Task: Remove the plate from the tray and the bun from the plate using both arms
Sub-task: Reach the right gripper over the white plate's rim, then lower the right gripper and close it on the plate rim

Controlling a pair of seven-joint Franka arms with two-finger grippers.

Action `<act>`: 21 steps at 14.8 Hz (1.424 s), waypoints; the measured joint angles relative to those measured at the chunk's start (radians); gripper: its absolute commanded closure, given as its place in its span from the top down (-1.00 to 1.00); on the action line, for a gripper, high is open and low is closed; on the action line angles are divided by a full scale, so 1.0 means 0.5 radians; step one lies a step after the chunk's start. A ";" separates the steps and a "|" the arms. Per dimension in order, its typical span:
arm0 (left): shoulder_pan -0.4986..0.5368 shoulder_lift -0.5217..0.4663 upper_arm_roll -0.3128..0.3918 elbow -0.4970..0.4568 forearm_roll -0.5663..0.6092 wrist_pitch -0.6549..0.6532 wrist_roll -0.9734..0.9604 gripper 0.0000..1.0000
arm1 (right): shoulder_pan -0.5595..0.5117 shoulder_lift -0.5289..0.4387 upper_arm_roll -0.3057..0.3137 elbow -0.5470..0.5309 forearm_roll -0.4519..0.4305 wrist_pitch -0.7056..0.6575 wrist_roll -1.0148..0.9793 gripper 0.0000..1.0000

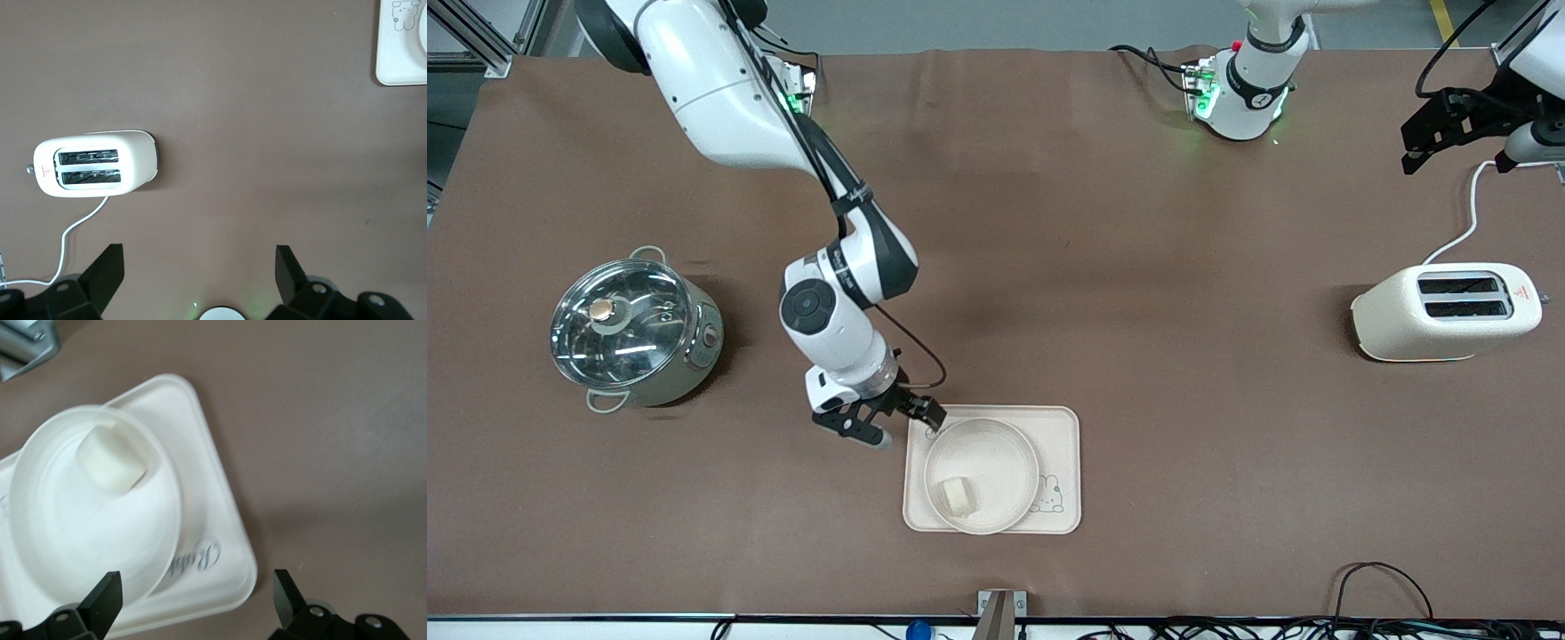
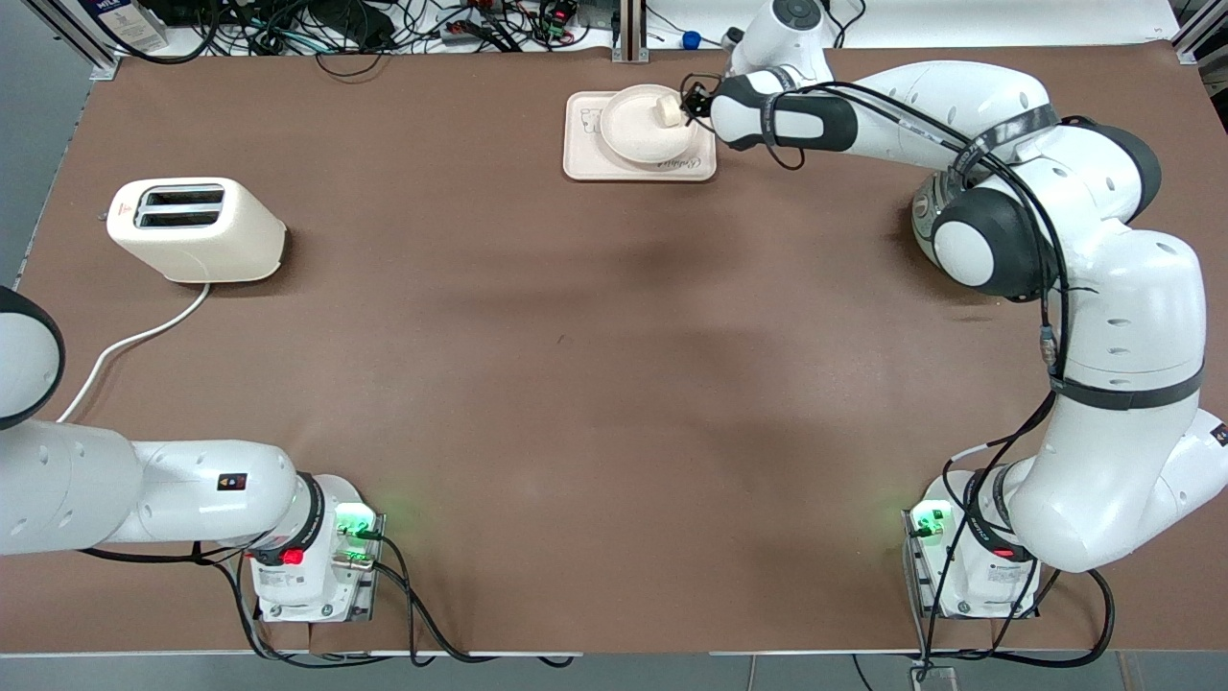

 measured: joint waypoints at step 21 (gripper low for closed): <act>0.000 0.066 0.000 0.001 0.000 0.000 0.000 1.00 | -0.015 0.498 0.013 0.600 -0.022 0.059 -0.350 -0.03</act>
